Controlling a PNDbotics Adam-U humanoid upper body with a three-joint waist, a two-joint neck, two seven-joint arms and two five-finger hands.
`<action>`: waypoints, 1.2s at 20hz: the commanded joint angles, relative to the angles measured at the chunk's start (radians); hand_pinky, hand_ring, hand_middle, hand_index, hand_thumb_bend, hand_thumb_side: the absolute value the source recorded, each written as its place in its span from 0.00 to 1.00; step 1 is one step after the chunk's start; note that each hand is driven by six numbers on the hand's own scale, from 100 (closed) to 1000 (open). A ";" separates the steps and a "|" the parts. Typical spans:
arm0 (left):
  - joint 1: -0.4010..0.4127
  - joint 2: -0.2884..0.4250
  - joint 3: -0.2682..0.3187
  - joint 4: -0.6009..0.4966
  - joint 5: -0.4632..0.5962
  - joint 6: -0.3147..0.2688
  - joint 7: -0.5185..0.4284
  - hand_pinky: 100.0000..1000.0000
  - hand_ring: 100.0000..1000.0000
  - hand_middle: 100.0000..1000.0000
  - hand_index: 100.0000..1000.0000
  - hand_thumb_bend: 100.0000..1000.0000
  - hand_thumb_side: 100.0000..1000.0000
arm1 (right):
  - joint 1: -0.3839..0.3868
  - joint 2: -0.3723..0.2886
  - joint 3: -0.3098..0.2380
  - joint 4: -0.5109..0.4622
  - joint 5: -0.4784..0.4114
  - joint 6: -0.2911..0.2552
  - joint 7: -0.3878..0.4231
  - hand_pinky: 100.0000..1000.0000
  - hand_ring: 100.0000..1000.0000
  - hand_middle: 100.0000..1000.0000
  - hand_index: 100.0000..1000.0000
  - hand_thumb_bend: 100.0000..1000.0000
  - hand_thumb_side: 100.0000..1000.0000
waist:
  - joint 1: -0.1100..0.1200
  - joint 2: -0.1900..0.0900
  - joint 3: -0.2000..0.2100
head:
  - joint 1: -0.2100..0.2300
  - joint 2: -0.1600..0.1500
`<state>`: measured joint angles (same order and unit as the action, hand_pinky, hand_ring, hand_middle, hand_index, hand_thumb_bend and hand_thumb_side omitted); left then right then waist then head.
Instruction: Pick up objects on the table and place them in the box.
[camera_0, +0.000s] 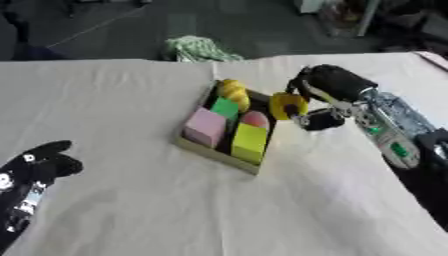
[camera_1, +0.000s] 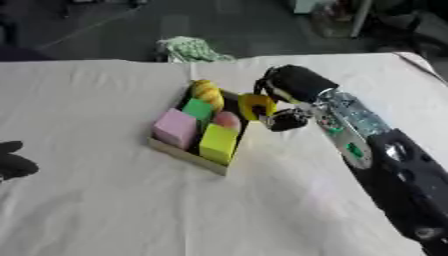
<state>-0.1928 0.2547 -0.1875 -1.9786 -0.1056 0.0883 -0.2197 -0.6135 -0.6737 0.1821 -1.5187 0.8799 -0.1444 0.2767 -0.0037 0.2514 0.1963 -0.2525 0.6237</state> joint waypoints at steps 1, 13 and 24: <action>-0.005 0.010 0.002 -0.021 0.007 -0.002 -0.005 0.81 0.69 0.59 0.85 0.00 0.78 | -0.060 -0.015 0.010 0.048 -0.016 0.007 -0.007 0.61 0.52 0.26 0.40 0.00 0.15 | 0.003 -0.019 0.003 | -0.008 -0.002; -0.007 0.005 -0.003 -0.021 0.012 0.000 -0.011 0.81 0.69 0.59 0.85 0.00 0.78 | -0.157 0.062 0.045 0.307 -0.003 -0.058 -0.075 0.66 0.60 0.45 0.61 0.00 0.14 | 0.004 -0.018 0.021 | -0.027 -0.004; -0.005 0.004 -0.003 -0.021 0.011 0.003 -0.011 0.81 0.69 0.59 0.85 0.00 0.79 | -0.153 0.067 0.058 0.310 -0.051 -0.129 0.039 0.71 0.70 0.66 0.78 0.00 0.45 | 0.003 -0.017 0.019 | -0.026 -0.004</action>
<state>-0.1931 0.2543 -0.1933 -1.9786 -0.0982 0.0908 -0.2297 -0.7480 -0.5853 0.2468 -1.1906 0.8460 -0.2668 0.3027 -0.0015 0.2514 0.2160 -0.2759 0.6237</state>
